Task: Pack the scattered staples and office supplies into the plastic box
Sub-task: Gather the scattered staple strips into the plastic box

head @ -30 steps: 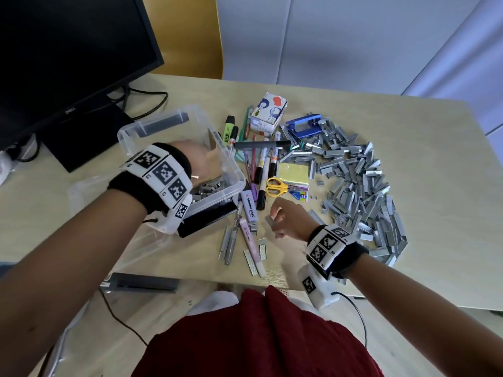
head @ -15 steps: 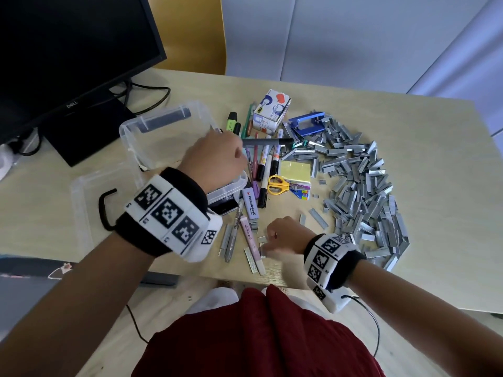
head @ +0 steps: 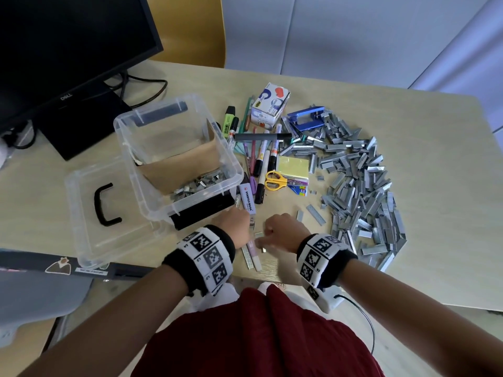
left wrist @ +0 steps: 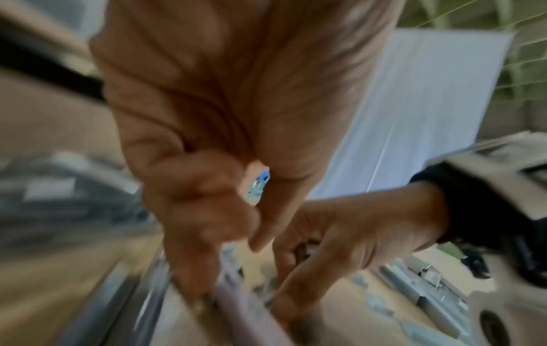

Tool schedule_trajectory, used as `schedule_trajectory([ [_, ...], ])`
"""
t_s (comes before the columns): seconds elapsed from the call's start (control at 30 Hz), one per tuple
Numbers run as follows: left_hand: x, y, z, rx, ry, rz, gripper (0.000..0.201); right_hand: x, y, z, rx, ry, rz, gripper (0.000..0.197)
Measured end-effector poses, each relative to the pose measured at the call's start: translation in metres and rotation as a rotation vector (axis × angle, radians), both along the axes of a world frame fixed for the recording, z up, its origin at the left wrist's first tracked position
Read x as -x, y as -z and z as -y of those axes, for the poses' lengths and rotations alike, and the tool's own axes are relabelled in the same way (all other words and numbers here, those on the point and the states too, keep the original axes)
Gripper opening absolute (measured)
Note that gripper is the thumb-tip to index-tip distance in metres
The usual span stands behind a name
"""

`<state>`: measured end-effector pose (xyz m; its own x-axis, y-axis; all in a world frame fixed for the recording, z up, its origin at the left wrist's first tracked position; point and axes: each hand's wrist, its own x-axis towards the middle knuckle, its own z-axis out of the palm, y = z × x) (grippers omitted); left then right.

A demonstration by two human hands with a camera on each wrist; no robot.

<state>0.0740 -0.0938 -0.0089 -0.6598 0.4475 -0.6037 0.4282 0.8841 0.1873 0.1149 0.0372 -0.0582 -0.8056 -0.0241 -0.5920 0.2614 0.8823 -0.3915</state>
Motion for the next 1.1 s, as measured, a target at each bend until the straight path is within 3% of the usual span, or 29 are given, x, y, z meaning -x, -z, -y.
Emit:
schedule_trajectory([
  [0.1,0.001,0.019,-0.001,-0.015,-0.128,0.042,0.027,0.002,0.003,0.001,-0.009,0.0,0.007,0.022],
  [0.27,0.0,0.037,-0.006,-0.063,-0.31,0.068,0.025,0.007,0.004,-0.012,0.018,0.021,-0.052,0.035],
  [0.37,0.003,0.038,-0.01,-0.113,-0.336,0.066,0.012,0.002,-0.002,-0.02,0.042,-0.006,-0.07,0.024],
  [0.47,0.013,0.034,-0.018,-0.181,-0.333,0.043,0.03,-0.008,-0.004,-0.022,0.068,-0.097,-0.026,0.029],
  [0.57,0.022,0.027,-0.03,-0.234,-0.353,0.048,0.035,-0.012,-0.003,-0.023,0.09,-0.114,-0.014,0.025],
  [0.67,0.028,0.027,-0.043,-0.275,-0.38,0.026,0.027,-0.01,-0.001,-0.025,0.128,-0.082,-0.043,0.012],
  [0.77,0.035,0.031,-0.054,-0.342,-0.425,-0.004,0.02,-0.007,0.0,-0.028,0.102,-0.07,-0.034,0.017],
  [0.87,0.043,0.038,-0.061,-0.397,-0.533,-0.001,0.028,-0.007,0.0,-0.035,0.14,0.049,-0.041,0.026],
  [0.97,0.05,0.042,-0.062,-0.42,-0.606,0.021,0.032,-0.006,-0.004,-0.041,0.271,0.164,-0.025,0.013],
  [1.1,0.047,0.032,-0.057,-0.489,-0.549,0.054,0.02,0.001,-0.013,-0.046,0.546,0.407,0.115,0.03],
])
